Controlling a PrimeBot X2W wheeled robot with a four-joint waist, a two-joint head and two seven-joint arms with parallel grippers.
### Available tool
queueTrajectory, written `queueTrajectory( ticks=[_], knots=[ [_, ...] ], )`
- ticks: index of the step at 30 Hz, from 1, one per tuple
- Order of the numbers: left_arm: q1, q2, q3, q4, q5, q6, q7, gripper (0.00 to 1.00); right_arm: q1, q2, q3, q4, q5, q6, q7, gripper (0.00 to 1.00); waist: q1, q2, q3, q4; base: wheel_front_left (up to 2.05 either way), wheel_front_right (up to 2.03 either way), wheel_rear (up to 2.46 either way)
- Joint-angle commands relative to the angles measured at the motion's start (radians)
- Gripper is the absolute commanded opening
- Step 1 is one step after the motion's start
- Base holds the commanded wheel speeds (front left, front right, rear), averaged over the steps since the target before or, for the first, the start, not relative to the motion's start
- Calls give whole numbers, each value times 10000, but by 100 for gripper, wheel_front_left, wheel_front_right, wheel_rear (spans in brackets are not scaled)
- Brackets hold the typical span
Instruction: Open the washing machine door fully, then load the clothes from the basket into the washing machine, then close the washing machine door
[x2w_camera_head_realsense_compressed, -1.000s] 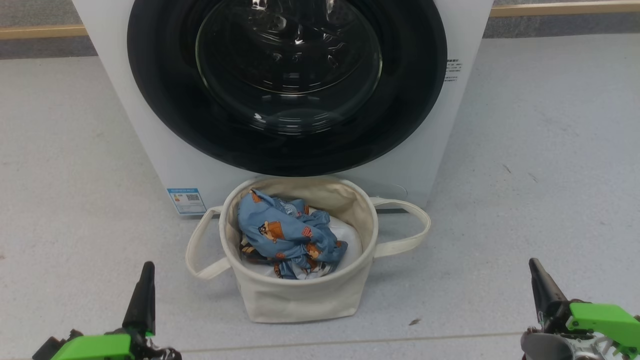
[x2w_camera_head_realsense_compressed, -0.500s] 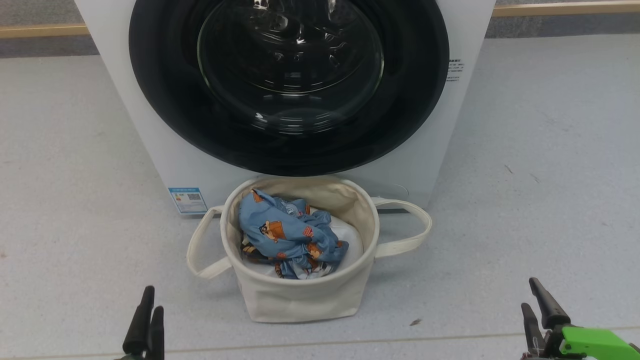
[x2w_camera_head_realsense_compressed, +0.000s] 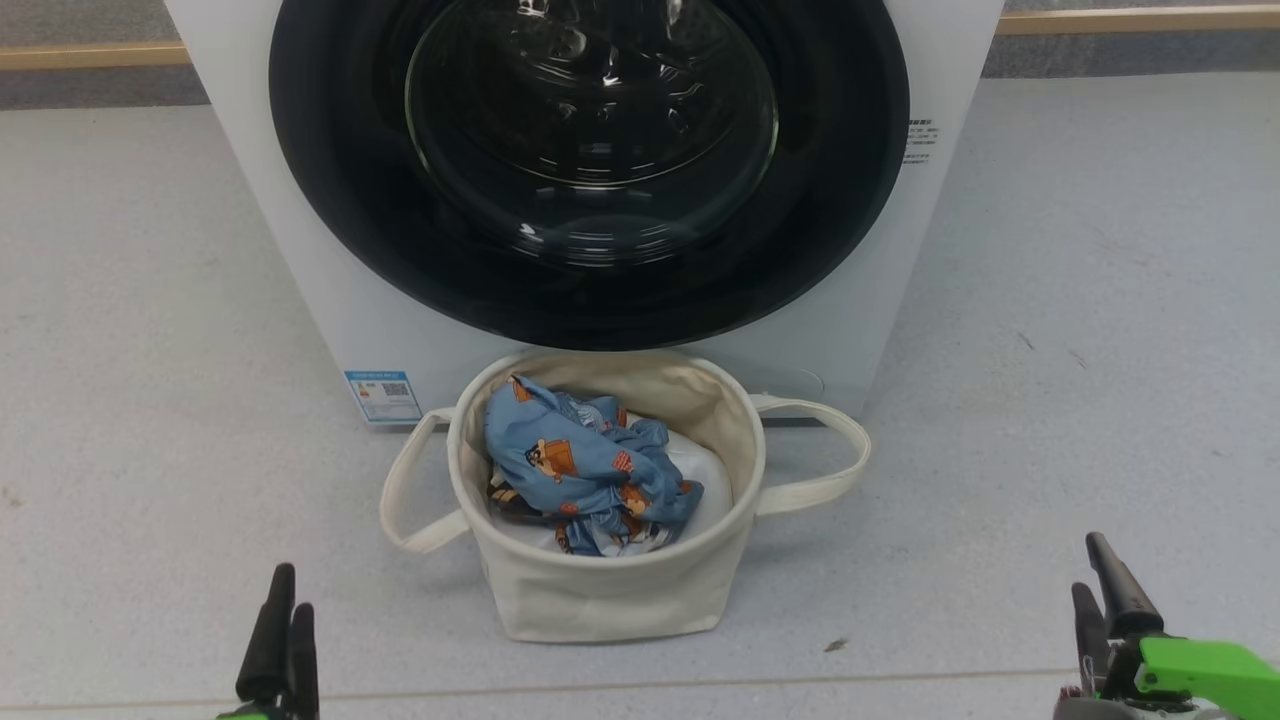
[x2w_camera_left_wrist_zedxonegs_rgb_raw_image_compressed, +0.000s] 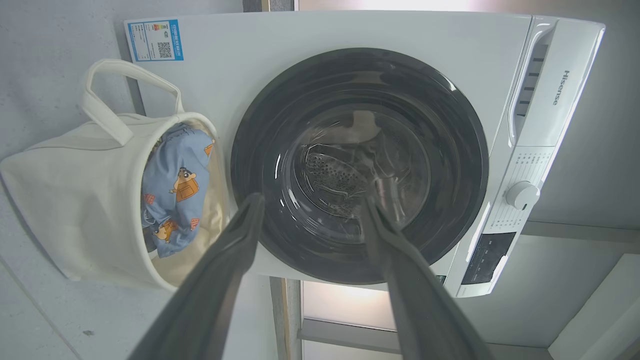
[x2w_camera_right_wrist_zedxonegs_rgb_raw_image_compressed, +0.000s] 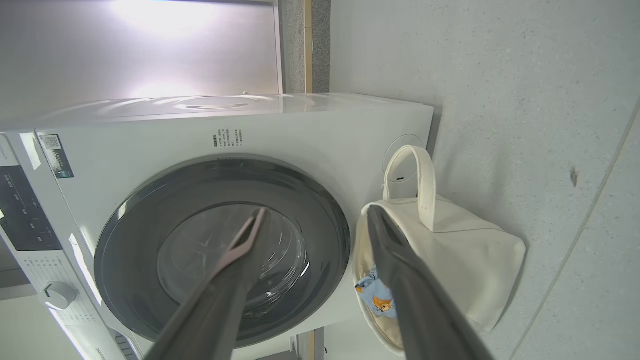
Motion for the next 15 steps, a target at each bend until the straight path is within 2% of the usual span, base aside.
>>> queueTrajectory(
  ticks=[1,15],
  knots=[
    [-414,76,94,-430,115,-14,-120,100,-550,-53,-68,-457,-162,0,-111,100,0,0,0,14,0,0,0],
    [-463,84,312,-962,985,-23,-529,100,-850,-64,273,-1039,-1310,0,-521,100,0,0,-5,105,0,0,0]
  ],
)
